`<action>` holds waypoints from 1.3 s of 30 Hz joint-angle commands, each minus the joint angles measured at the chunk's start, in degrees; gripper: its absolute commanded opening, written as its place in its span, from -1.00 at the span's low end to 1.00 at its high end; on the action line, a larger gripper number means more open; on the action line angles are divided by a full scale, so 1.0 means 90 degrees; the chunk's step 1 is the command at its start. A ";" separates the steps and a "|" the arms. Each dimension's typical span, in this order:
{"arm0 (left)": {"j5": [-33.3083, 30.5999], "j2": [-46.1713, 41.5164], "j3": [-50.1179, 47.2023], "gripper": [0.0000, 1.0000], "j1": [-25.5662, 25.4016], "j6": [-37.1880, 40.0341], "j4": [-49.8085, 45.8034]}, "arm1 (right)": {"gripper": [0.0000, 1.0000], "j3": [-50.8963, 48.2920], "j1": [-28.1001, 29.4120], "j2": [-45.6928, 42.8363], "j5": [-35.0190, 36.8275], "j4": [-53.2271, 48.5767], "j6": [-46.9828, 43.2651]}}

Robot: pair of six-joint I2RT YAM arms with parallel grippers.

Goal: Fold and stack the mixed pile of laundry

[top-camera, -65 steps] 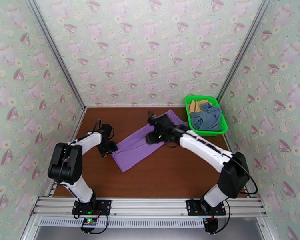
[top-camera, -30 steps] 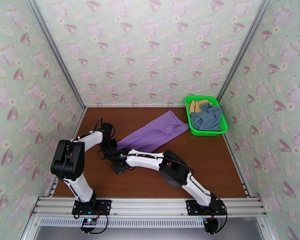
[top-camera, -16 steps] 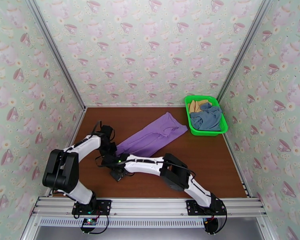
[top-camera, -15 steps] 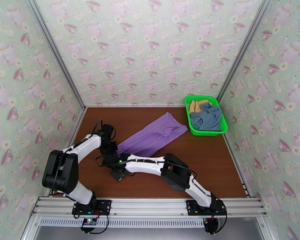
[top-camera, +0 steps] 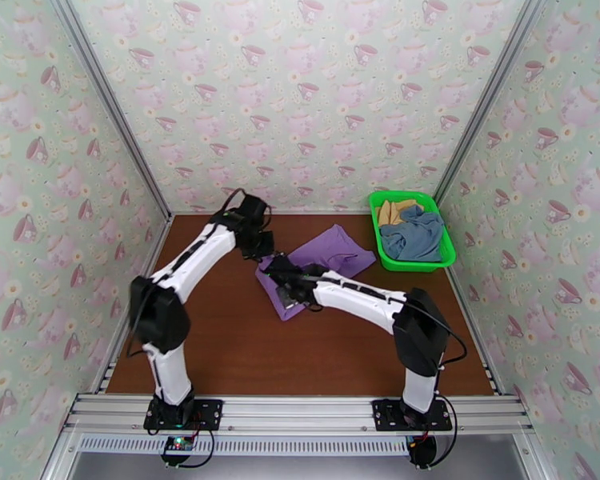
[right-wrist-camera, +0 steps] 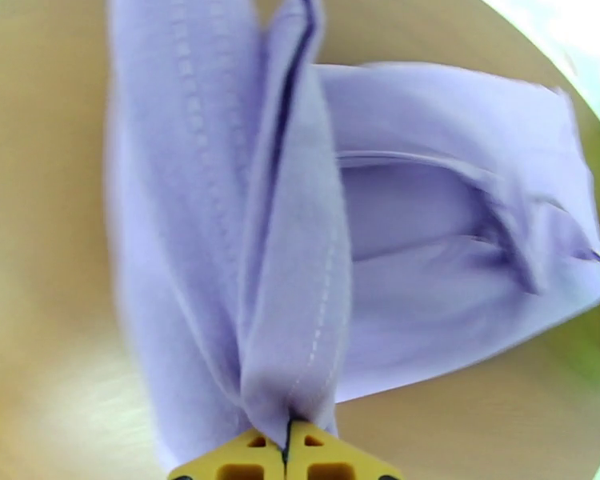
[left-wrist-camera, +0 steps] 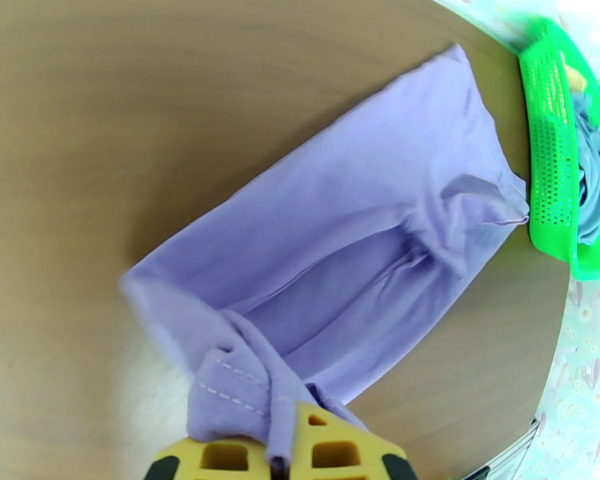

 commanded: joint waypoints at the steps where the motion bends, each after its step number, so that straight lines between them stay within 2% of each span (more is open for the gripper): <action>1: -0.0038 0.1045 0.1220 -1.00 -0.0089 0.0351 -0.0690 | -1.00 -0.0204 -0.0423 0.0120 0.0304 -0.0008 -0.0154; 4: 0.0000 0.1953 0.2313 -1.00 -0.0131 0.0395 -0.0936 | -1.00 -0.0204 -0.0695 0.0300 0.0567 0.0090 -0.0157; 7: 0.0126 0.2526 0.2920 -1.00 -0.0141 0.0342 -0.0900 | -1.00 -0.0175 -0.0908 0.0482 0.0740 0.0249 -0.0118; 14: 0.0220 0.3221 0.3427 -0.98 -0.0097 0.0238 -0.0823 | -1.00 0.0002 -0.1192 0.1028 0.0557 0.0587 0.0002; 15: 0.0277 0.3269 0.3417 -0.78 -0.0096 0.0229 -0.0763 | -1.00 0.0043 -0.1200 0.1098 0.0579 0.0549 0.0033; 18: 0.0436 0.3346 0.3402 0.09 -0.0074 0.0219 -0.0577 | -1.00 0.0170 -0.1236 0.1199 0.0773 0.0351 0.0226; 19: 0.0480 0.3346 0.3403 0.27 -0.0077 0.0219 -0.0500 | -0.94 0.0189 -0.1240 0.1189 0.0881 0.0281 0.0307; 22: 0.0608 0.3225 0.3397 0.54 -0.0077 0.0238 -0.0276 | -0.53 0.0197 -0.1307 0.1061 0.1248 0.0086 0.0578; 26: 0.0476 0.2645 0.3209 0.60 -0.0082 0.0267 0.0003 | -0.34 0.0131 -0.1469 0.0712 0.1541 -0.0137 0.0861; 30: -0.0025 0.1520 0.2032 0.53 -0.0102 0.0271 0.0369 | -0.31 -0.0122 -0.1554 0.0238 0.1671 -0.0217 0.0905; 33: -0.0329 0.0794 0.0813 0.09 -0.0098 0.0140 0.0474 | -0.42 -0.0458 -0.1563 -0.0105 0.1316 -0.0007 0.0869; 35: -0.0330 0.0474 -0.0052 -0.26 -0.0102 0.0020 0.0683 | -0.58 -0.0735 -0.1563 -0.0279 0.0695 0.0361 0.0805; 37: -0.0286 0.0329 -0.0844 -0.59 -0.0102 -0.0122 0.1038 | -0.84 -0.0897 -0.1561 -0.0257 0.0009 0.0669 0.0877; 39: -0.0173 0.0356 -0.1363 -0.75 -0.0094 -0.0268 0.1349 | -1.00 -0.0931 -0.1554 -0.0072 -0.0579 0.0958 0.0969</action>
